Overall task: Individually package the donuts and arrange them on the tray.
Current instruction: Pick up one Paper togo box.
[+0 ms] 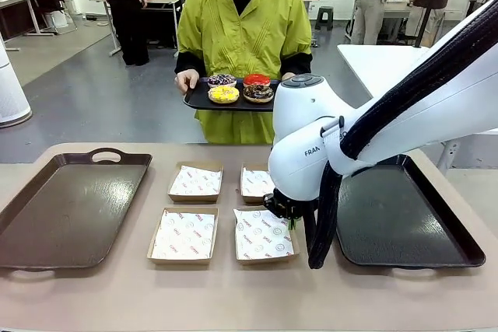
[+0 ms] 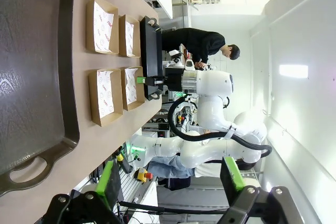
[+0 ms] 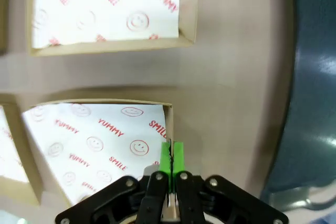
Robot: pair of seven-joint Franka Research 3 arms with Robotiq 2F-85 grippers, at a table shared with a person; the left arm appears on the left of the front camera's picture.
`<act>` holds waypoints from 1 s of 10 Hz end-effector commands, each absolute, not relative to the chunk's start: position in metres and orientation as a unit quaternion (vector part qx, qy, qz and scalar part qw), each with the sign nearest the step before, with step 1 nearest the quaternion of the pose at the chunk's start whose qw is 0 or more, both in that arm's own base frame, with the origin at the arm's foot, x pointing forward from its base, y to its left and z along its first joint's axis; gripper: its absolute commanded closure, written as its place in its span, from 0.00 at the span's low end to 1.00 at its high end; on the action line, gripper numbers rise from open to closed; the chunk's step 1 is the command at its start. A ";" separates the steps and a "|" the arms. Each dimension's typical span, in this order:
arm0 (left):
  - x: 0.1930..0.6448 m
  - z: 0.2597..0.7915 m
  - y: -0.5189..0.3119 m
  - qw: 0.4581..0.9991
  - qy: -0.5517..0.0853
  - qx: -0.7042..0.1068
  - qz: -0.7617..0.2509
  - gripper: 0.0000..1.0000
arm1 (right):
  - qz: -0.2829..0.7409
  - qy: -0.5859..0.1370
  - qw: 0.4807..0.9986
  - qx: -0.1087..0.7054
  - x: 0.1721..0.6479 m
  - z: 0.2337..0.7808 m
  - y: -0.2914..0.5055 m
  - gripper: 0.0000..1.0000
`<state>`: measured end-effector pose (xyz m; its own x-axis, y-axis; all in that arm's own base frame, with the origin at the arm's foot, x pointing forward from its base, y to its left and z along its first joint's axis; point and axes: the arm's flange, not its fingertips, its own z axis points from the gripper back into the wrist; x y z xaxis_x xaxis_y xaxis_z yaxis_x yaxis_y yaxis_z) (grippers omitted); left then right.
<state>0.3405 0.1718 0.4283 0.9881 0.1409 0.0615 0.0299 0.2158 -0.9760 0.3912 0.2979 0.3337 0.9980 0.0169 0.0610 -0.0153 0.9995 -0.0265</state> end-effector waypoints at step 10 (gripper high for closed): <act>0.338 0.431 0.172 0.774 -0.070 -0.629 0.035 0.00 | 0.038 -0.033 0.998 -0.035 0.552 0.548 0.302 1.00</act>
<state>0.3404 0.1720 0.4283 0.9881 0.1415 0.0611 0.0295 0.2158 -0.9760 0.5369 0.2927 0.5333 0.9956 0.0701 0.0622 -0.0659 0.9955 -0.0680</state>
